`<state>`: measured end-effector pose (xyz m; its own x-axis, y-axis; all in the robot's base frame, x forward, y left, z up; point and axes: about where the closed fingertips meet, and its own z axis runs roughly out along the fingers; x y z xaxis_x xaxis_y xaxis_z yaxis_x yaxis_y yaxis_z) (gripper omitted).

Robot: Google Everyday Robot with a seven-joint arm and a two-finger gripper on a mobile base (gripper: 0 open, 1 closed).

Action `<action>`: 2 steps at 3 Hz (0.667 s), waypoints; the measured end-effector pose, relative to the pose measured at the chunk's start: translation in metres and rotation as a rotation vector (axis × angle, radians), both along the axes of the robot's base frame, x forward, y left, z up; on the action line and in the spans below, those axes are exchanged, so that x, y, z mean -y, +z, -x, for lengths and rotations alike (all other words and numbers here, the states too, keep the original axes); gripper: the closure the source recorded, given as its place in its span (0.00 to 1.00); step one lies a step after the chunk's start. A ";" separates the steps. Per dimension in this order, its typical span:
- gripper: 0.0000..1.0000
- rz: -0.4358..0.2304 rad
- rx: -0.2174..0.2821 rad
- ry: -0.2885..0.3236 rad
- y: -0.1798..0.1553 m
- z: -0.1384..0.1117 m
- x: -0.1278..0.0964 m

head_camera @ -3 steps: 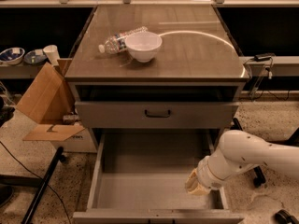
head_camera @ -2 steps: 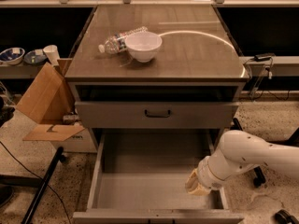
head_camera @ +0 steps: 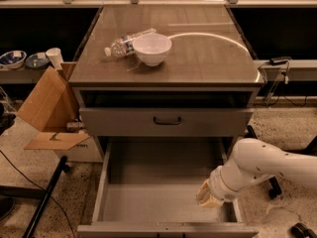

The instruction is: Open middle drawer

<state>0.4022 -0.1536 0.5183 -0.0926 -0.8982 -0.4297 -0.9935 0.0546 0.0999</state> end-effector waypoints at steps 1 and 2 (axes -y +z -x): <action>0.29 0.000 0.000 0.000 0.000 0.000 0.000; 0.00 -0.003 -0.014 0.010 -0.005 0.005 -0.004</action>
Offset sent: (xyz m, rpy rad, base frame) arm 0.0000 0.0000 0.0000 0.0000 0.0000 0.0000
